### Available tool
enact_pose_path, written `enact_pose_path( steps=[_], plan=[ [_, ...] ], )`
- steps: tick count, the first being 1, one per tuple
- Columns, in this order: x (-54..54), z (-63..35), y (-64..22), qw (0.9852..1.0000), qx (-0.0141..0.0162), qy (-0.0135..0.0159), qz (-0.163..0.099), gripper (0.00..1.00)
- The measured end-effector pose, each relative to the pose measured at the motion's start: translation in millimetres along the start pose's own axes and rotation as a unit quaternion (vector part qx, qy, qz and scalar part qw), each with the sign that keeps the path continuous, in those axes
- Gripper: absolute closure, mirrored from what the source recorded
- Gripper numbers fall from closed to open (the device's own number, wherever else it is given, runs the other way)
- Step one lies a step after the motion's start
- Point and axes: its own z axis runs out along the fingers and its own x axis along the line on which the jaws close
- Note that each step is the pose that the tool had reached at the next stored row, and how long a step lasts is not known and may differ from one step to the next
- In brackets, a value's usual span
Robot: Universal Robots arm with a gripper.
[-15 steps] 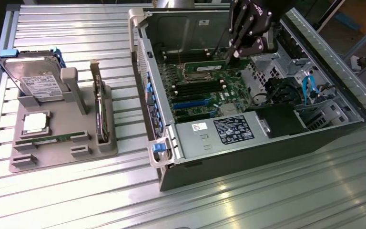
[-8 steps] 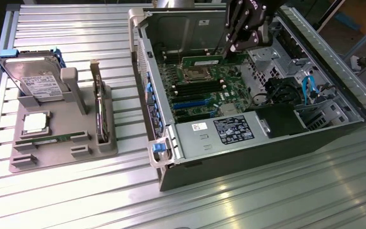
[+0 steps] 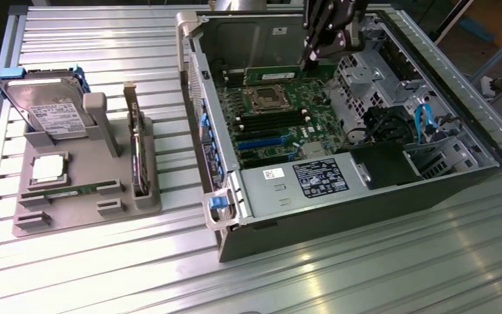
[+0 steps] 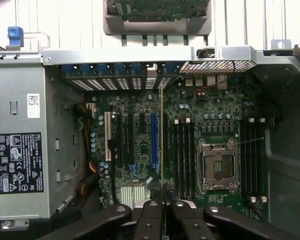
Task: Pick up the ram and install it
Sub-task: 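Pick up the ram and move it above insertion slot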
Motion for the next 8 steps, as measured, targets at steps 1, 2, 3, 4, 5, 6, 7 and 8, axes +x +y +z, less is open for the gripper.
enact_pose_path(
  steps=[1,2,3,4,5,6,7,8],
  plan=[
    [-2.0,0.2,0.1,1.0,0.0,-0.0001,0.0,0.88],
    [-3.8,0.4,0.1,1.0,0.0,0.0,0.0,0.88],
    [-5.4,0.5,0.2,1.0,0.0,-0.0001,0.0,0.88],
    [-7.5,0.7,0.2,1.0,0.0,-0.0001,0.0,0.88],
    [-9.8,1.0,0.3,1.0,0.0,-0.0001,0.0,0.88],
    [-11.0,1.1,0.3,1.0,0.0,-0.0001,0.0,0.88],
    [-12.7,1.3,0.4,1.0,0.0,-0.0002,0.0,0.88],
    [-14.4,1.5,0.4,1.0,0.0,-0.0003,0.0,0.88]
  ],
)
